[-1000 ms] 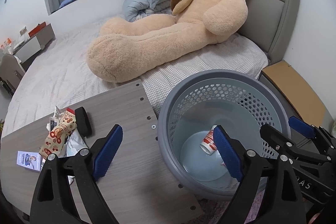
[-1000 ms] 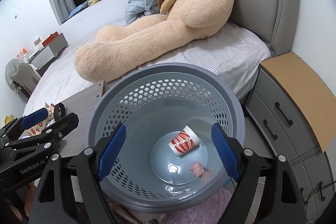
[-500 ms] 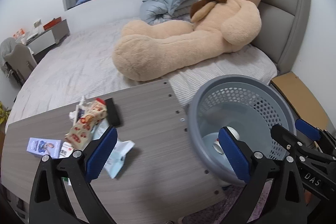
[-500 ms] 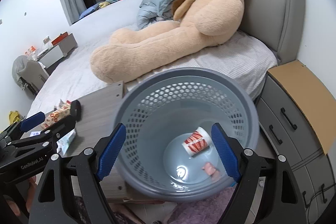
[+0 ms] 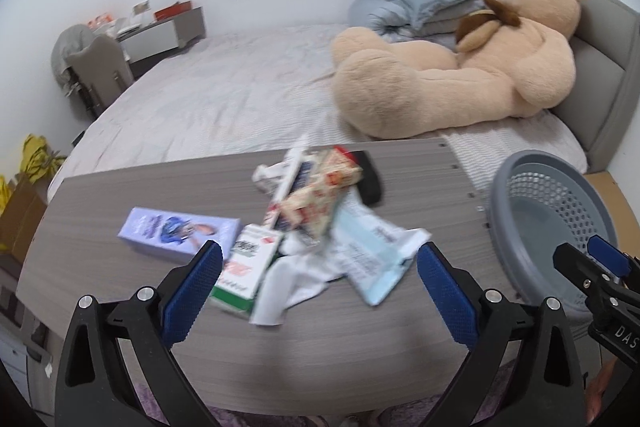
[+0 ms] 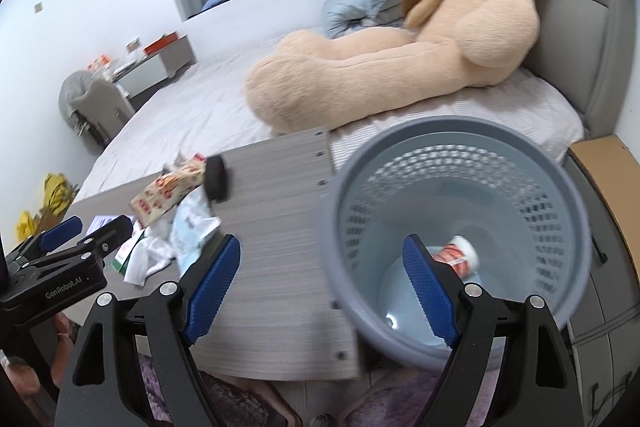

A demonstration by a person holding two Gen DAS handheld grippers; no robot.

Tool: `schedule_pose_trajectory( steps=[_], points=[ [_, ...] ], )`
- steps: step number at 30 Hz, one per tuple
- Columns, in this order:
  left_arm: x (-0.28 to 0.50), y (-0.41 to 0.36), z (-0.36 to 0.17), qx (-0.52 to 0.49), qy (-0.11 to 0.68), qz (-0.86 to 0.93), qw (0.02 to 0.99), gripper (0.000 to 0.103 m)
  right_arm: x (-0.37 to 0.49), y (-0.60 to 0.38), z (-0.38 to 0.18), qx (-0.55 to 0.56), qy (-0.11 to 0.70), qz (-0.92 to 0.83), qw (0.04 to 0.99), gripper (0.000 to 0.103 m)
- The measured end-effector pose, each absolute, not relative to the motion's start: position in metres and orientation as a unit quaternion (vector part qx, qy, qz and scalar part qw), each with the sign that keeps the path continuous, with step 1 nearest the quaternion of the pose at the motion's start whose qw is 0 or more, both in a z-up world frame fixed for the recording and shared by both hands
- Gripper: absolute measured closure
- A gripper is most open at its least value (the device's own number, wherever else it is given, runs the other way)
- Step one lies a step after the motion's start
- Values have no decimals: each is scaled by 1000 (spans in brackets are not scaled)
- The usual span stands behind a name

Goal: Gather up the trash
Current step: 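Move both tools back to the table items, then grasp the blue-white plastic packet with the right gripper while the left grasps the green medicine box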

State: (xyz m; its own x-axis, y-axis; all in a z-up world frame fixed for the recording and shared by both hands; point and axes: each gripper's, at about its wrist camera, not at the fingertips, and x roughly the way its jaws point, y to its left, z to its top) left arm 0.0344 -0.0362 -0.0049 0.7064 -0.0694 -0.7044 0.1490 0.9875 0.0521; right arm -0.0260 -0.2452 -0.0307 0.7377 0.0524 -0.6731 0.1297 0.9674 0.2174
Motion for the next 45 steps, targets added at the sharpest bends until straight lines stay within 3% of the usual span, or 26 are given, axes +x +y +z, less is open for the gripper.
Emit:
schedule_pose_trajectory(
  steps=[22, 45],
  points=[
    [62, 92, -36, -3, 407, 45, 912, 7, 48, -142, -52, 58, 414, 63, 906, 23],
    [78, 122, -51, -20, 426, 37, 904, 7, 106, -104, -84, -2, 465, 63, 883, 24]
  ],
)
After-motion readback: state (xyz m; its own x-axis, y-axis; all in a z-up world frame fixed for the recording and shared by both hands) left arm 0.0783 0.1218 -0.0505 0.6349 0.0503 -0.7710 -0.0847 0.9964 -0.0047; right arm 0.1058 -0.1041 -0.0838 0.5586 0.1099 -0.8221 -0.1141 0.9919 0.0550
